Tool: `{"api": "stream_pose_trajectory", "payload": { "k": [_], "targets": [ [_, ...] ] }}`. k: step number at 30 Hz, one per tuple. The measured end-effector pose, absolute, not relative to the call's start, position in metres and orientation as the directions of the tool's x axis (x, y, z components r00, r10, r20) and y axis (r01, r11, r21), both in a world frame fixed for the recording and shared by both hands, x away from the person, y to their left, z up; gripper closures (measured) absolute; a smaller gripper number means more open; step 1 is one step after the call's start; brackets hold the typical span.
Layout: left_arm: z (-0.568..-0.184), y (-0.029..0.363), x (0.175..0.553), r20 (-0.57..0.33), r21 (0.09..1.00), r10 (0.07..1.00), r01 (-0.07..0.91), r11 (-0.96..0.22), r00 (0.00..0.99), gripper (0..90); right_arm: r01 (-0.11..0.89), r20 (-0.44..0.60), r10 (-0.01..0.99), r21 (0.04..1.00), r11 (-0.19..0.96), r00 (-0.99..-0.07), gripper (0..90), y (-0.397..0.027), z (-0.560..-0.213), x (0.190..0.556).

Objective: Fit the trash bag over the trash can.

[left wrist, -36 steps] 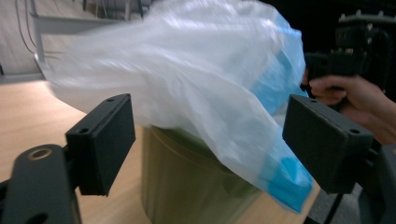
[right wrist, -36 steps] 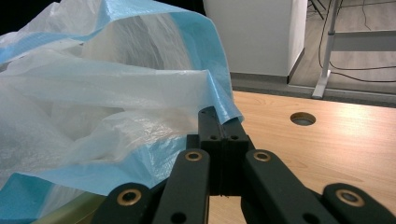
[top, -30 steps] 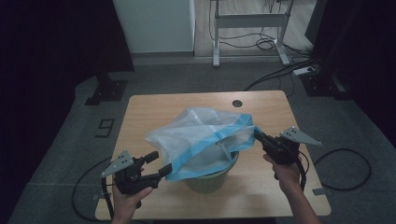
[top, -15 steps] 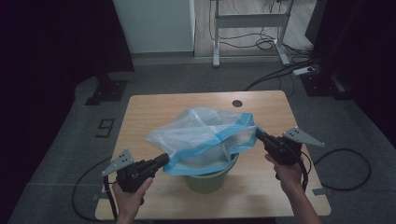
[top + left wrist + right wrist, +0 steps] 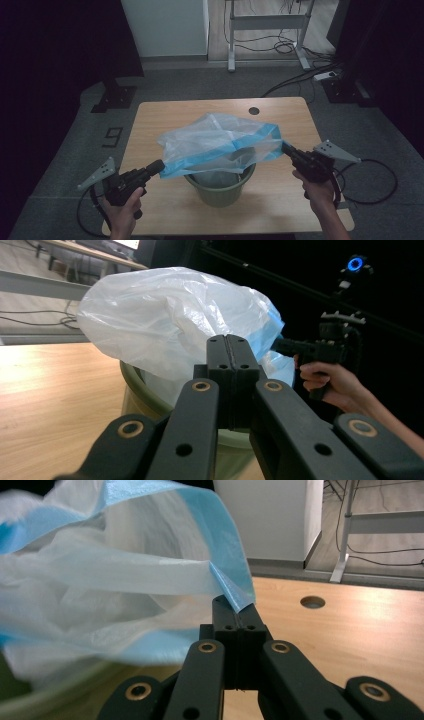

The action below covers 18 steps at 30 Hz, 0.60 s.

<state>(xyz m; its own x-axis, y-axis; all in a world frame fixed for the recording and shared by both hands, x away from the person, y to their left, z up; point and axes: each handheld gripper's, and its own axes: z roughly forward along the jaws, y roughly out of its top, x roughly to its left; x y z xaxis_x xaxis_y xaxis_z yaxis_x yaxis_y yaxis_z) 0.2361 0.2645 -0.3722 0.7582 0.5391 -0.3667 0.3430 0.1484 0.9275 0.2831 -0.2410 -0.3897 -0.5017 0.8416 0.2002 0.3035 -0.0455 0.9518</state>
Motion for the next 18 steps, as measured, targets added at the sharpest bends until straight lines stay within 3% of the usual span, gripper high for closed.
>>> {"api": "stream_pose_trajectory", "payload": {
  "k": [7,18],
  "targets": [
    [-0.388,0.272,0.227,-0.437,0.896,0.480,0.413,0.162,0.760,90.0,0.330,0.225,0.820,0.943,-0.047,-0.526,89.3,-0.251,-0.398,0.255],
    [-0.421,0.289,0.219,-0.498,0.853,0.485,0.507,0.125,0.719,90.0,0.383,0.226,0.786,0.923,0.015,-0.575,89.3,-0.247,-0.422,0.226]
  ]
}}
